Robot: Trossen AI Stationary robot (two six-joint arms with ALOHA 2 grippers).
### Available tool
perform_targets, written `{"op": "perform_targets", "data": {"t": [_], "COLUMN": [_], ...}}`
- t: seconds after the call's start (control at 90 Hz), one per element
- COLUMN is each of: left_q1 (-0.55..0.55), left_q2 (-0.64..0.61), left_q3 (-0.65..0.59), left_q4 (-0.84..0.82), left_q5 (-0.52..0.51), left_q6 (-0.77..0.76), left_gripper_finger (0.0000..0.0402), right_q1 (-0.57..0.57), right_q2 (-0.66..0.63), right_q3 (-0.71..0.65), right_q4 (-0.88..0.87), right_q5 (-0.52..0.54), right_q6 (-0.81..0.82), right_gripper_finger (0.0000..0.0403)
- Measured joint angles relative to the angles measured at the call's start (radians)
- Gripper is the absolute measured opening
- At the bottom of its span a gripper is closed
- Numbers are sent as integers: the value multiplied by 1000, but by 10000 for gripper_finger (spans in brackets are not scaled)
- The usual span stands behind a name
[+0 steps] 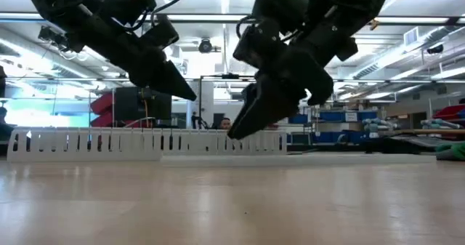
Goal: Ziptie cables
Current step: Close the white cable duct
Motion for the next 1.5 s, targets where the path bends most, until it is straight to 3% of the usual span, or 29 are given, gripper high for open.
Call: {"op": "perform_targets", "data": {"t": [0.244, 0.722, 1.5], "left_q1": [0, 0, 0], "left_q2": [0, 0, 0], "left_q3": [0, 0, 0], "left_q4": [2, 4, 0], "left_q5": [0, 0, -3], "left_q6": [-4, -6, -11], "left_gripper_finger": [184, 184, 184], "right_q1": [2, 11, 11], "right_q2": [26, 34, 60], "right_q3": [1, 0, 2], "right_q4": [-9, -5, -61], "right_q5": [88, 89, 96], "right_q6": [-45, 4, 48], "right_gripper_finger": [183, 301, 307]}}
